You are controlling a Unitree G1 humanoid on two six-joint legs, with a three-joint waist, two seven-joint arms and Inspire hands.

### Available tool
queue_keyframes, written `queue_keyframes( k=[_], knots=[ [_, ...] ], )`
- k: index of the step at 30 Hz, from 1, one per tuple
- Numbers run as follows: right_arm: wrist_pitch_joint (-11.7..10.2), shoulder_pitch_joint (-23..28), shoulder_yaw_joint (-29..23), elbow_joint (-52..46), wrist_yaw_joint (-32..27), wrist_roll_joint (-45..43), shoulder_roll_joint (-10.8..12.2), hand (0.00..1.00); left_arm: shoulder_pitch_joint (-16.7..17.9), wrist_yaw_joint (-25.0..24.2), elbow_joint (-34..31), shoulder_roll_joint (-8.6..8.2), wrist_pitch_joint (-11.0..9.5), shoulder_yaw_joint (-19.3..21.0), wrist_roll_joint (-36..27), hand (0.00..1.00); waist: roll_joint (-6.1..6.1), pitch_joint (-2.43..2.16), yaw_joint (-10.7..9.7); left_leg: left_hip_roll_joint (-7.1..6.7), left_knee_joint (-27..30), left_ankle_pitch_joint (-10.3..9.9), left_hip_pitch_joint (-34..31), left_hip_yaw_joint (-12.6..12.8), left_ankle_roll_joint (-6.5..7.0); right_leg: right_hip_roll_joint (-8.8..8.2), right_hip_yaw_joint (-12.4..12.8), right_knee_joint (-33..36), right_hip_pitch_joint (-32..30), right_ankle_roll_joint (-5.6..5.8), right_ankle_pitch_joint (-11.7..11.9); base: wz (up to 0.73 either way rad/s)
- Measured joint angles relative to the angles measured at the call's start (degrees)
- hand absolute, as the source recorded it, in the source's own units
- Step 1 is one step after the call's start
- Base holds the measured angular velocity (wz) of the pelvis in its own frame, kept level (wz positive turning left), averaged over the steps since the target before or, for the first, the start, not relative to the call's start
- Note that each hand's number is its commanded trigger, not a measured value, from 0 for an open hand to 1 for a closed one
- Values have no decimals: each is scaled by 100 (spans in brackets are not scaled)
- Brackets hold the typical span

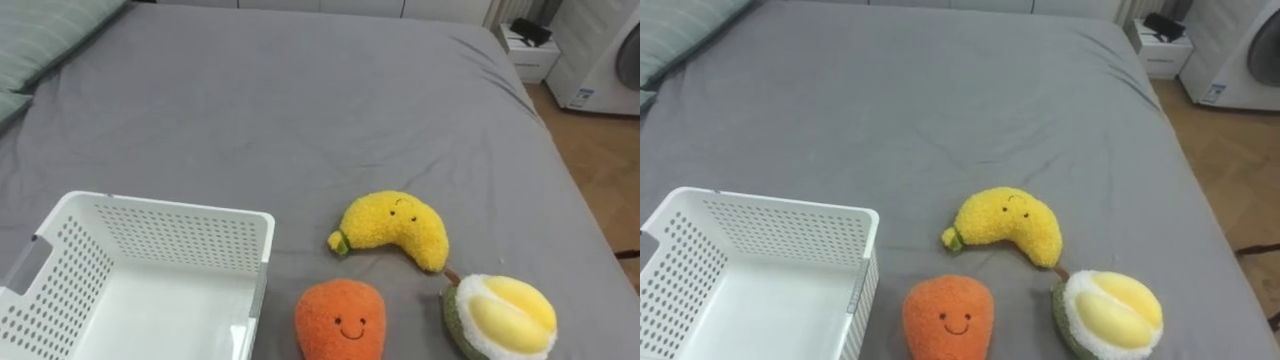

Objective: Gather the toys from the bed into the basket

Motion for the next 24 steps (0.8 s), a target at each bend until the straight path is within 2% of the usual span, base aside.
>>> queue_keyframes(
  k=[3, 5, 7, 10, 17, 19, 24],
  knots=[
    [4, 118, -424, -51, -128, 287, -46, 0, 11, -1, -22, 52, 24, 275, -4, 0, -36, -20, -14, 0, 13, 0, 6, 7, 0, 0, 5, 10, 9, 0, 0, 0],
    [21, 148, -612, -73, -259, 343, -76, 0, 10, 0, -30, 106, 51, 291, 0, 0, -45, -23, -11, 3, 18, -1, 4, 25, 2, -2, 7, 16, 1, 1, 2, -4],
    [130, 140, -854, -181, -481, 346, -128, 0, 22, -2, -29, 175, 63, 289, -2, 0, -71, -12, -33, 4, 21, -4, -11, 30, 5, -4, 10, 47, -33, 1, 4, -2],
    [125, 91, -995, -386, -703, 334, -208, 0, 23, -26, -10, 212, 68, 286, 0, 0, -73, -10, -82, 6, 21, -3, -24, 34, 6, -7, 7, 113, -78, 1, 4, 0],
    [100, -64, -1015, -1190, -964, 90, -422, 0, 35, -153, 36, 293, 57, 291, 105, 0, -118, -12, -109, 8, 15, -2, -18, 63, 6, -1, 38, 101, -81, 1, 4, -1],
    [-25, -140, -1014, -1424, -1016, -100, -501, 0, 35, -154, 74, 295, 44, 288, 112, 0, -118, -12, -102, 13, 14, -1, -12, 89, 5, 3, 55, 97, -86, 1, 4, -5],
    [-71, -199, -997, -2279, -1215, -618, -505, 0, 26, -153, 65, 296, 43, 285, 125, 0, -140, -22, -95, 16, 11, 1, -51, 116, 4, 4, 79, 99, -157, 1, 4, -3]
  ],
)
